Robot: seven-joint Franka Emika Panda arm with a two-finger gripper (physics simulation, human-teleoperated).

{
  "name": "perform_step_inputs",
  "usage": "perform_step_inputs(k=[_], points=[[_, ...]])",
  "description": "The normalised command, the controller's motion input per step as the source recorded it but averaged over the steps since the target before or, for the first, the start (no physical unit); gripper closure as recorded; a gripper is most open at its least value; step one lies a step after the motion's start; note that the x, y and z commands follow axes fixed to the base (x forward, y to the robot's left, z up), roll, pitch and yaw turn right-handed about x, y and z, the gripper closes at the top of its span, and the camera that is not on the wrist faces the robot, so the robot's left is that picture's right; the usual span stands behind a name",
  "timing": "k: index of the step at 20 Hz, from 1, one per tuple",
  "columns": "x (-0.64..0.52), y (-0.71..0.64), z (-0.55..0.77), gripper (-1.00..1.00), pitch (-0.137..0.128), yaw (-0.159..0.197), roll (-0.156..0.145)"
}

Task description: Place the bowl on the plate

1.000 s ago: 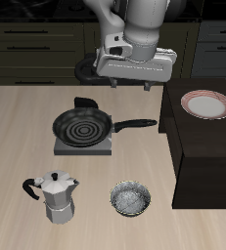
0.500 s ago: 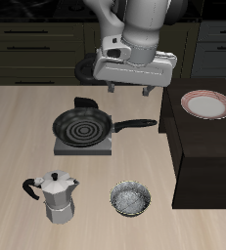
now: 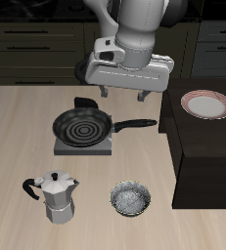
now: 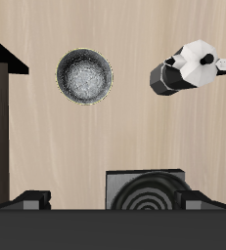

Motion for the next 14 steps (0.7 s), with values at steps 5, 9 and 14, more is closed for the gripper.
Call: perform_step_inputs(k=[5, 9, 14], points=[[0.26, -0.10, 0.07, -1.00, 0.004, -0.004, -0.015], [0.17, 0.07, 0.06, -1.00, -0.015, 0.008, 0.037], [0.11, 0.07, 0.04, -1.00, -0.007, 0.012, 0.007]])
